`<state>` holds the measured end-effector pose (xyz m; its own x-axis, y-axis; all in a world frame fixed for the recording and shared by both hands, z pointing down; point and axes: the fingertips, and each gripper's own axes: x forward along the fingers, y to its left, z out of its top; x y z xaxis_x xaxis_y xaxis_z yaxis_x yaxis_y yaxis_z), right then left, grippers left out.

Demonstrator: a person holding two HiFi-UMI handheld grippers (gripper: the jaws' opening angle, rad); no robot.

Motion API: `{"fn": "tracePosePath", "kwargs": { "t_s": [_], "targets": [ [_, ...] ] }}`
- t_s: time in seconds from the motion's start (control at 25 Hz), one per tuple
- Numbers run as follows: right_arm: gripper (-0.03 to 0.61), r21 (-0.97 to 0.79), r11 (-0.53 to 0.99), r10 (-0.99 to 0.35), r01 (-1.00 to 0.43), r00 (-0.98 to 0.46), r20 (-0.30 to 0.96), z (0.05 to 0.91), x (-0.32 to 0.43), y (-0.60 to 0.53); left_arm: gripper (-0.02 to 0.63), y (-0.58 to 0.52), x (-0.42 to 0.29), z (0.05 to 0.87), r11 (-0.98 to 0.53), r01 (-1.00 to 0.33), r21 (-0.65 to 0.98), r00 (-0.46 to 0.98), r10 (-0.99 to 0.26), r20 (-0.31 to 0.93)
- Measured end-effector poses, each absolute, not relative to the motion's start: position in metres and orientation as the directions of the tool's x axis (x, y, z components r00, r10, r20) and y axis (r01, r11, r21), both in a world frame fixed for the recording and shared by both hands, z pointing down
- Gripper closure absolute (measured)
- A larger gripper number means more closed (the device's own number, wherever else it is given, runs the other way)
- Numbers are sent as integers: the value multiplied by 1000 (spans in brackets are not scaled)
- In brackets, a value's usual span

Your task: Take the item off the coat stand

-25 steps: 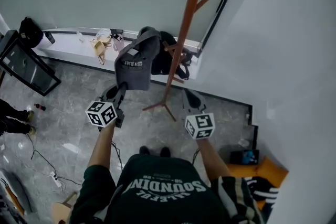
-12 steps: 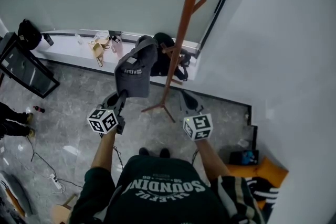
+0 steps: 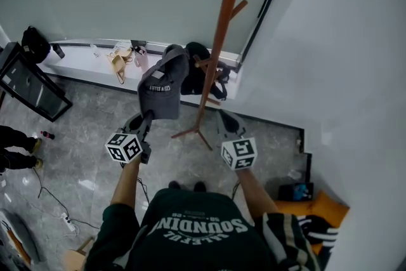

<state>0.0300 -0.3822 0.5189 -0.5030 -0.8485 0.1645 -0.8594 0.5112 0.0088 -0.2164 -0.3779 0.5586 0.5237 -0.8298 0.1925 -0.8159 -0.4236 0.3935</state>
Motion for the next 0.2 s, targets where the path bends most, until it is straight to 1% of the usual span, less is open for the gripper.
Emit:
{"fn": "tracePosePath", "kwargs": {
  "t_s": [0.2],
  "targets": [
    [580, 10, 511, -849, -860, -503, 162, 518, 30, -382, 598, -378, -215, 558, -426, -816, 391, 525, -829, 193]
  ]
}}
